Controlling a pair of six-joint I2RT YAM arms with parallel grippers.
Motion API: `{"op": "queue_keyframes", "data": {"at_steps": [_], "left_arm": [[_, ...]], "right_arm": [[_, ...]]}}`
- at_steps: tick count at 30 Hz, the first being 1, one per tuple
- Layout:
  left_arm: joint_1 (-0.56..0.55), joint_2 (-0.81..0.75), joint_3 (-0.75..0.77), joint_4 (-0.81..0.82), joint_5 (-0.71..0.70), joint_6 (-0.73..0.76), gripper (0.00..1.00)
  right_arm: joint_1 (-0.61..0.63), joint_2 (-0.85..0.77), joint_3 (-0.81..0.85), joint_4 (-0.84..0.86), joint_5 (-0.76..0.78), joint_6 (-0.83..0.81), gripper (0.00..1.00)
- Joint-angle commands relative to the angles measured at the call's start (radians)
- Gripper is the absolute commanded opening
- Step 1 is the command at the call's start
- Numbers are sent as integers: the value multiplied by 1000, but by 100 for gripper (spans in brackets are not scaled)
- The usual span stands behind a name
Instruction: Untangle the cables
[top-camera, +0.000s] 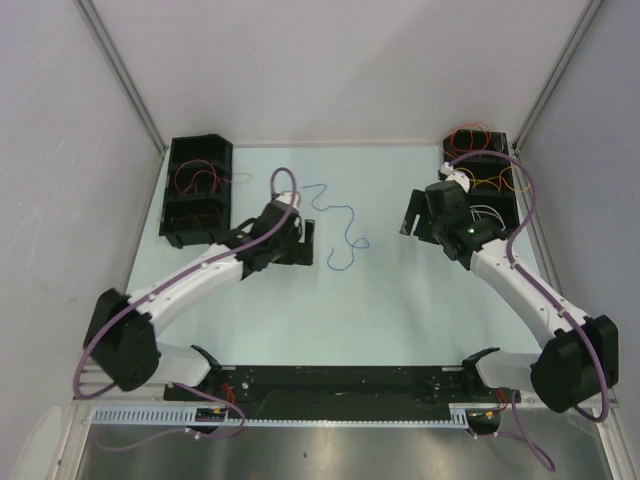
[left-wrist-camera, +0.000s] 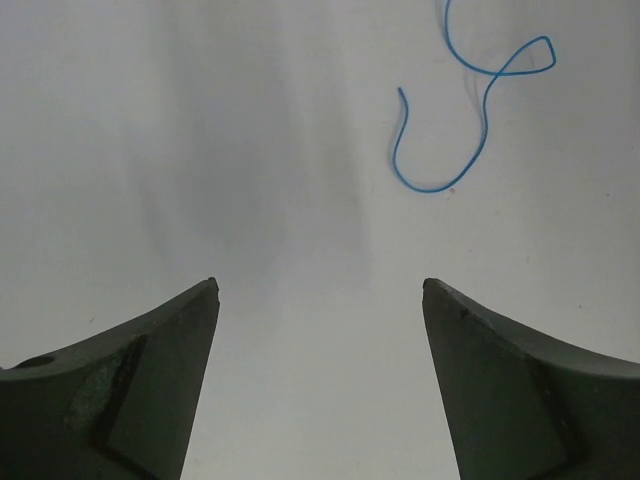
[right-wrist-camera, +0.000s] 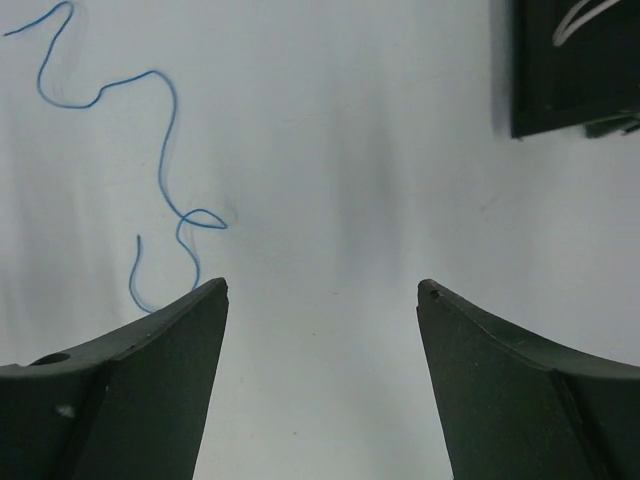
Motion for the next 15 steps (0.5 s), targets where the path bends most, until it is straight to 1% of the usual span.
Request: {"op": "queue_keyframes", "data": {"at_steps": [1,3,4,5,7,10,15], "left_arm": [[-93,167,115,152,-76,41,85],[-119,239,155,183,-73,61,84],[-125,300,196,189,-67,84,83],[-134,334,218,192,-61,96,82],[-147,407,275,197,-63,133,82],[-157,466,325,228,-38,182,81],[-165,592,421,228,-4,239,77]], "right_arm": [[-100,-113,-16,-85,-9,-17,81],[-138,-156,-28,-87,-32,-38,82],[-155,-167,-30,-92,-37,-48,82],[-186,-174,-30,-105,-43,-52,82],[-209,-184,-34,-115,-66,-49,82],[-217,-184,-45,-104,-115,-48,82],[-221,-171,-56,-95,-129,-60,82]]}}
